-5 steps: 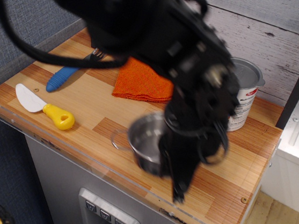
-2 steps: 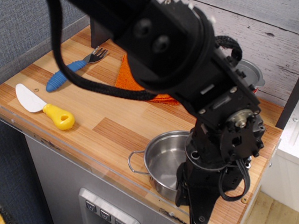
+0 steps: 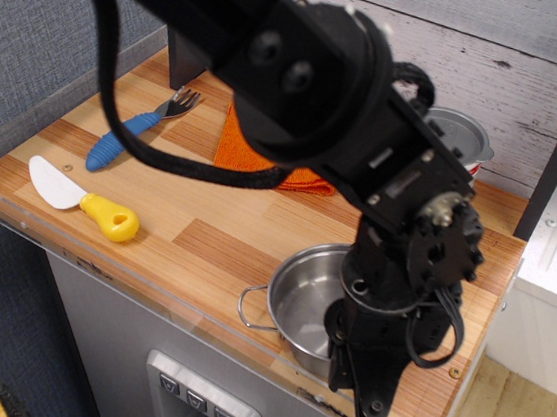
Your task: Place the metal pot near the front right corner of the table.
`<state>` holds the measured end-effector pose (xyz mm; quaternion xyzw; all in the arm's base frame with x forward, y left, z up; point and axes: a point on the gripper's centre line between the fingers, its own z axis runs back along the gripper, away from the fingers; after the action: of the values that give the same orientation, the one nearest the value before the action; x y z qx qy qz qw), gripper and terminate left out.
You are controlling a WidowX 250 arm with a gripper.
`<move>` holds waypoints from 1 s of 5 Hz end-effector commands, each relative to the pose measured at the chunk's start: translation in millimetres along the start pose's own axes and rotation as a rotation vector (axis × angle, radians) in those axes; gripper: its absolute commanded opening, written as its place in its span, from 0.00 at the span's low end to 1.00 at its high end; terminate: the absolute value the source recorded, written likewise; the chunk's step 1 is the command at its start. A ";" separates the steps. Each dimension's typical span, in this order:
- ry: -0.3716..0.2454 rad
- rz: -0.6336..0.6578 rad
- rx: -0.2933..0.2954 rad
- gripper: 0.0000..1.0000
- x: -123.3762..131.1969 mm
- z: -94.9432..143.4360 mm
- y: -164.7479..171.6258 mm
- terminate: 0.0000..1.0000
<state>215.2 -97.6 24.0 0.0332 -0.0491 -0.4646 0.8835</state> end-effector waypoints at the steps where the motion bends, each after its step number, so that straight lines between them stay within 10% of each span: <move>1: -0.032 0.039 0.000 1.00 -1.1 23.0 8.2 0.00; 5: -0.062 0.375 0.047 1.00 -49.8 78.7 79.5 0.00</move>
<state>242.7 -9.6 98.0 0.0247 -0.0784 -0.2850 0.9550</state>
